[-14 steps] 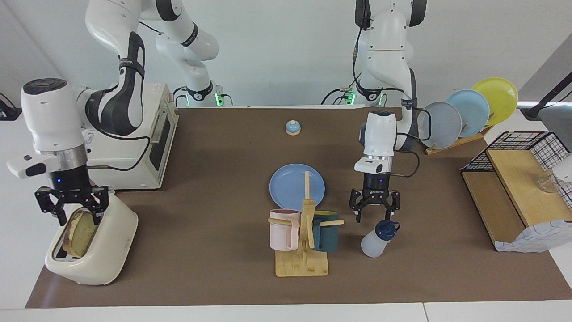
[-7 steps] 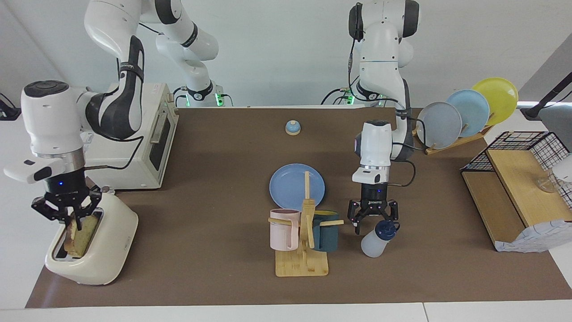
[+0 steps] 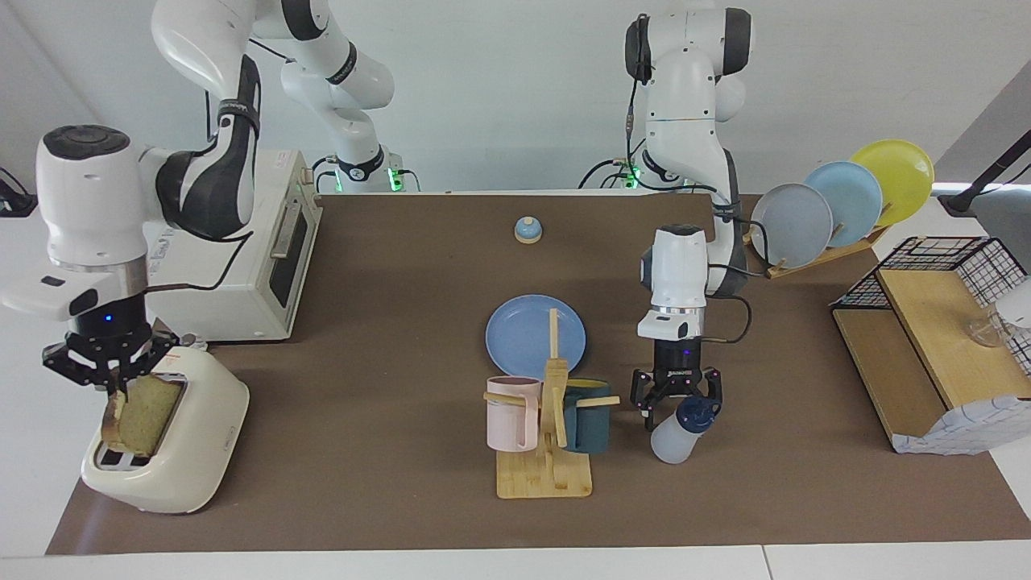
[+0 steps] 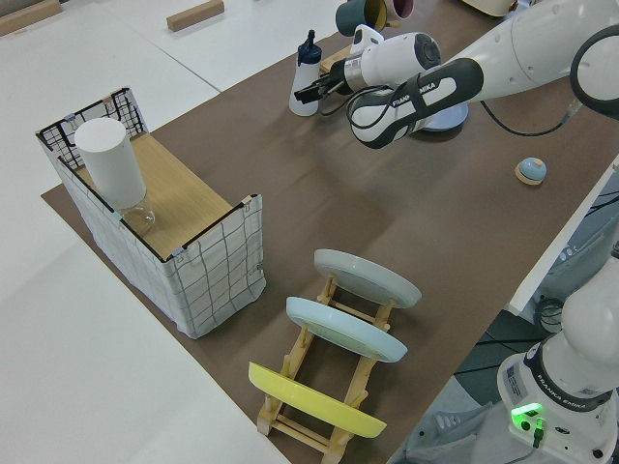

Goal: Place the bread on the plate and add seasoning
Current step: 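Grasp the bottle with the left gripper while the right gripper grasps the bread, then carry the bread to the plate with the right gripper while the left gripper lifts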

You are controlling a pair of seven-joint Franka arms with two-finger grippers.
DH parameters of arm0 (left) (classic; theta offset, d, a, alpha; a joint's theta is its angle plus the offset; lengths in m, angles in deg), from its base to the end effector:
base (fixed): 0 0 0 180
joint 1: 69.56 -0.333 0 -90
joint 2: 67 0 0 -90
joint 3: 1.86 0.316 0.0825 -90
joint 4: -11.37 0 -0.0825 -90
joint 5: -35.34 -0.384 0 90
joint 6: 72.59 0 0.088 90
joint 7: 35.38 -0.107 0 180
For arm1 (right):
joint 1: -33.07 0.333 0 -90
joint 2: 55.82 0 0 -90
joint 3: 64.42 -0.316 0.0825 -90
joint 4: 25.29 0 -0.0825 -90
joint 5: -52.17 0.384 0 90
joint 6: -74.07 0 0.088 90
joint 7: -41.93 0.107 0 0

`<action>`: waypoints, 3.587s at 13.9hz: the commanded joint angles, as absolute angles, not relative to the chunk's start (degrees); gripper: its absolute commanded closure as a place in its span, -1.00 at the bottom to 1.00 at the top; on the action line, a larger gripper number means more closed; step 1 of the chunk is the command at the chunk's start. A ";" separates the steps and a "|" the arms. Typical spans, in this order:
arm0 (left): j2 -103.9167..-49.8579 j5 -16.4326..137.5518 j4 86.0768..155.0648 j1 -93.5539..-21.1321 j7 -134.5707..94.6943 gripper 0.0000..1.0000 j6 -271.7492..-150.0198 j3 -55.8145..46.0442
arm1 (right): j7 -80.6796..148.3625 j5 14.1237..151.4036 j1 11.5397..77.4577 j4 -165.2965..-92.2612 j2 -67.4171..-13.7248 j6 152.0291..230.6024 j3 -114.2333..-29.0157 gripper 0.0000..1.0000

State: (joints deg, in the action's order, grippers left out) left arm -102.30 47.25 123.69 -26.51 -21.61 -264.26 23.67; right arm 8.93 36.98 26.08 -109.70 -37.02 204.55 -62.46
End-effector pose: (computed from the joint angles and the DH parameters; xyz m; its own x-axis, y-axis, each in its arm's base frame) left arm 0.6301 -0.2134 0.2850 0.6574 0.0062 0.7536 -0.0503 -0.9974 0.0521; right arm 0.6911 -0.1116 0.5443 0.8032 0.5538 0.2196 0.4157 -0.7850 0.4594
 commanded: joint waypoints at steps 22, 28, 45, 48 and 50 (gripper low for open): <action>-104.36 47.90 118.95 -28.86 -23.08 1.00 -261.73 24.33 | 64.86 54.20 44.30 -127.21 -53.19 198.64 -85.96 1.00; -97.34 47.73 119.13 -30.18 -25.87 1.00 -254.72 24.33 | 66.71 52.79 50.56 -136.55 -49.16 220.90 -85.87 1.00; -71.50 48.08 119.92 -32.73 -70.51 1.00 -202.96 24.07 | 67.77 46.55 42.67 -156.33 -47.30 248.97 -85.96 1.00; -67.54 48.08 120.01 -33.79 -80.08 1.00 -193.64 24.16 | 67.85 46.55 42.39 -156.33 -47.30 248.88 -85.96 1.00; -66.30 48.08 120.27 -34.14 -85.28 1.00 -189.50 24.25 | 68.30 46.55 42.57 -156.16 -47.30 248.71 -85.96 0.07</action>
